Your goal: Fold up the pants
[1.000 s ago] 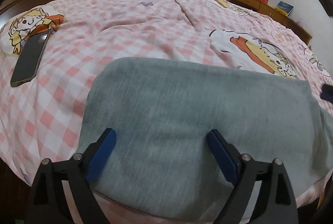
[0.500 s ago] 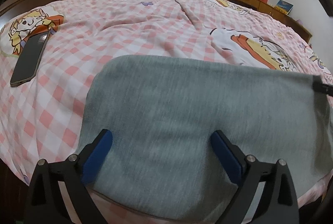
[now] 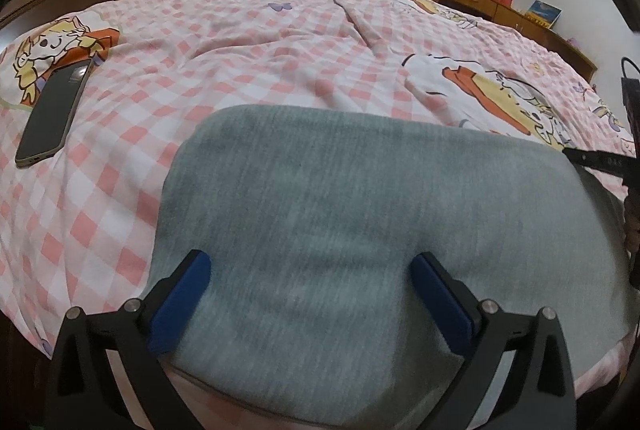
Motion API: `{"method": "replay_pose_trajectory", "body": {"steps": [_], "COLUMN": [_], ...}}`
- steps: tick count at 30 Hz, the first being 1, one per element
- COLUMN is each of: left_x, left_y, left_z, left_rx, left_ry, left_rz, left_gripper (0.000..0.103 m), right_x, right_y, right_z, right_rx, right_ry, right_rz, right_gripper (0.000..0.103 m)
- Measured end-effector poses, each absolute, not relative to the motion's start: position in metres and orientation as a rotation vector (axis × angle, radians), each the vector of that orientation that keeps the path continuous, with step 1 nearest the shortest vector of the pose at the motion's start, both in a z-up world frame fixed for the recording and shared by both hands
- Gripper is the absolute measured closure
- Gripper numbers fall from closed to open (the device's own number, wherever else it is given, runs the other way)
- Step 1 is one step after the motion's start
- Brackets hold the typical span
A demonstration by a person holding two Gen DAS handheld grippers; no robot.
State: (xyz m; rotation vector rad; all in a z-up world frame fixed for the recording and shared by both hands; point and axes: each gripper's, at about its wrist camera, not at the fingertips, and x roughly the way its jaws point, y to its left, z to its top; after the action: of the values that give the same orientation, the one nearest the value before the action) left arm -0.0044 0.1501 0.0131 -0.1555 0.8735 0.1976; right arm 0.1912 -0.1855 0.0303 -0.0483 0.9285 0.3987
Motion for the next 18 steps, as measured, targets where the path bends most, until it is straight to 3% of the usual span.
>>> {"method": "replay_pose_trajectory", "body": {"steps": [7, 18], "left_x": [-0.01, 0.014], "left_y": [0.153, 0.188], "left_z": [0.032, 0.023], "left_rx": [-0.133, -0.147], "left_ry": [0.865, 0.844], "left_rz": [0.132, 0.202], "left_gripper": [0.003, 0.0], "right_x": [0.149, 0.064], "right_y": [-0.196, -0.192], "right_z": [0.062, 0.031], "right_rx": [-0.032, 0.039], "right_ry": [0.875, 0.978], "right_rz": [0.392, 0.323], "right_gripper": [0.072, 0.07]}}
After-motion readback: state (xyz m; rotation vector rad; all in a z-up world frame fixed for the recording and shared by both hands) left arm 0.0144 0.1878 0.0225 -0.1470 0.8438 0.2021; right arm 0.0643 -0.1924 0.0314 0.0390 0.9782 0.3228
